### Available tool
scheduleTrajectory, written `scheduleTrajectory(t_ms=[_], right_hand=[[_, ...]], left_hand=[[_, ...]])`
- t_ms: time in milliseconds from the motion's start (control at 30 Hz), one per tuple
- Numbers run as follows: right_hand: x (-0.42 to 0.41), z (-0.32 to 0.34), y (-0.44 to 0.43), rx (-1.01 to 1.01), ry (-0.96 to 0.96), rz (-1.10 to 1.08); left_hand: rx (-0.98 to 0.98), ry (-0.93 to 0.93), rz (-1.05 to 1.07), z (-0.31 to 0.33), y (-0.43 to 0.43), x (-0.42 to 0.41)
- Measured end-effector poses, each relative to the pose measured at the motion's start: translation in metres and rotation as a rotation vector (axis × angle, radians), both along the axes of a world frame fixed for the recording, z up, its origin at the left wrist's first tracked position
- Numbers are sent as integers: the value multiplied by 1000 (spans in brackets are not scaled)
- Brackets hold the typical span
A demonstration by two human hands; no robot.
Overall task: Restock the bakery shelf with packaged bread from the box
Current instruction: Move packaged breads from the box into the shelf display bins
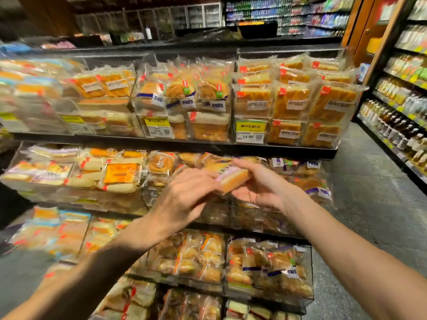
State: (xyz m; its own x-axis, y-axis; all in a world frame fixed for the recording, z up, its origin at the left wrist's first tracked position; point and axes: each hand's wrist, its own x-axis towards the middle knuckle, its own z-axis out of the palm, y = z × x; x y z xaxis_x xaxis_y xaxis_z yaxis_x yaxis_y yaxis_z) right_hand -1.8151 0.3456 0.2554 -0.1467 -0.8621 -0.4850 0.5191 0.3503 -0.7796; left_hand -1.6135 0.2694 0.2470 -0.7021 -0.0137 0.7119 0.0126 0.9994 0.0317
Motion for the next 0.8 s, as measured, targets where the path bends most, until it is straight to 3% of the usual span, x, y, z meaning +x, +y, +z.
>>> scheduleTrajectory(t_ms=[200, 367, 467, 633, 733, 800], right_hand=[[118, 13, -57, -144, 106, 70], [216, 6, -95, -268, 191, 165], [284, 3, -122, -313, 320, 317], [359, 4, -165, -327, 777, 762], [390, 1, -194, -286, 937, 962], [404, -5, -217, -256, 996, 979]], left_hand=[[19, 39, 274, -12, -37, 140], [491, 228, 520, -15, -43, 236], [620, 285, 663, -8, -67, 305], [1110, 108, 529, 6, -111, 378], [1252, -140, 477, -1, -140, 409], [1336, -225, 468, -15, -156, 424]])
